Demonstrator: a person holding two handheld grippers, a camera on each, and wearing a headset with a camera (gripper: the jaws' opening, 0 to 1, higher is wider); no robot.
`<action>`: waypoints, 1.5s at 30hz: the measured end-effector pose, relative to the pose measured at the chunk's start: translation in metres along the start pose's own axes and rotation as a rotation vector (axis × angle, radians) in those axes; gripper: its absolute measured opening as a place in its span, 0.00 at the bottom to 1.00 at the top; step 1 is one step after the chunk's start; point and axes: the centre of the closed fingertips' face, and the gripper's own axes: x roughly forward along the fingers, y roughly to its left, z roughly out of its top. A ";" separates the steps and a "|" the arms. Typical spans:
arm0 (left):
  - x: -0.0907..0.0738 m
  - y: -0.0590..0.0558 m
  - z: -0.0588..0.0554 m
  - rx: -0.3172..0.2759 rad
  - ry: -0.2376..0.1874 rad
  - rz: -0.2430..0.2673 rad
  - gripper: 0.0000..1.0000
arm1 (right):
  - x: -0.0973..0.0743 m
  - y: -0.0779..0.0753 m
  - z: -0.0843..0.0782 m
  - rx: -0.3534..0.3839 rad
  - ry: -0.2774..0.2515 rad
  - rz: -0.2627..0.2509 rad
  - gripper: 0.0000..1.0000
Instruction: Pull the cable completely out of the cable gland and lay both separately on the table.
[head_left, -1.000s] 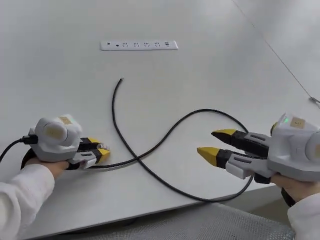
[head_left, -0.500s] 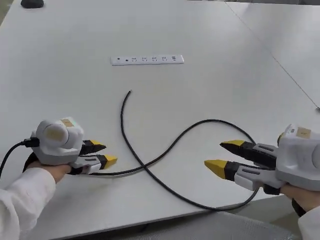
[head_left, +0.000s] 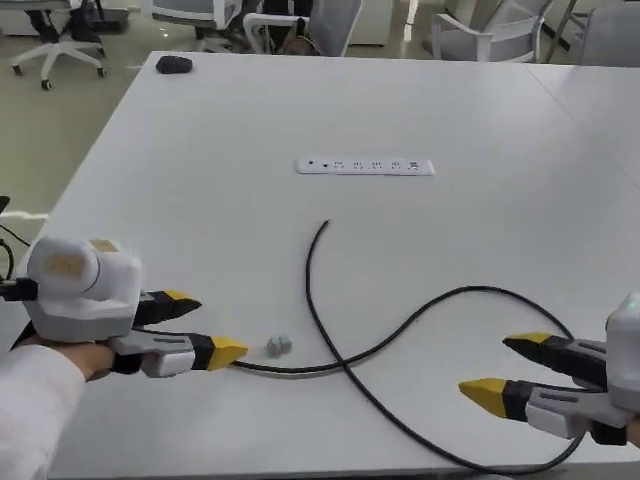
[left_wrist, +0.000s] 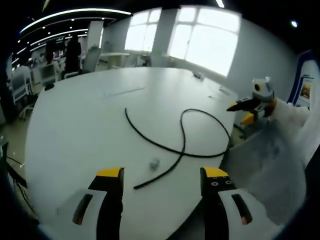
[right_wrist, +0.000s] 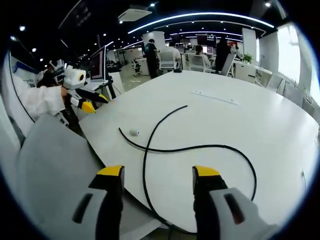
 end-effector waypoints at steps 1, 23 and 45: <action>-0.006 -0.002 0.001 -0.002 -0.011 0.009 0.64 | -0.001 0.001 -0.001 0.005 0.002 0.000 0.58; -0.062 -0.027 0.003 -0.015 -0.093 0.100 0.65 | -0.012 -0.013 -0.005 0.102 0.015 -0.046 0.56; -0.053 -0.031 -0.006 0.025 -0.058 0.085 0.66 | -0.010 -0.007 -0.021 0.116 0.070 -0.063 0.56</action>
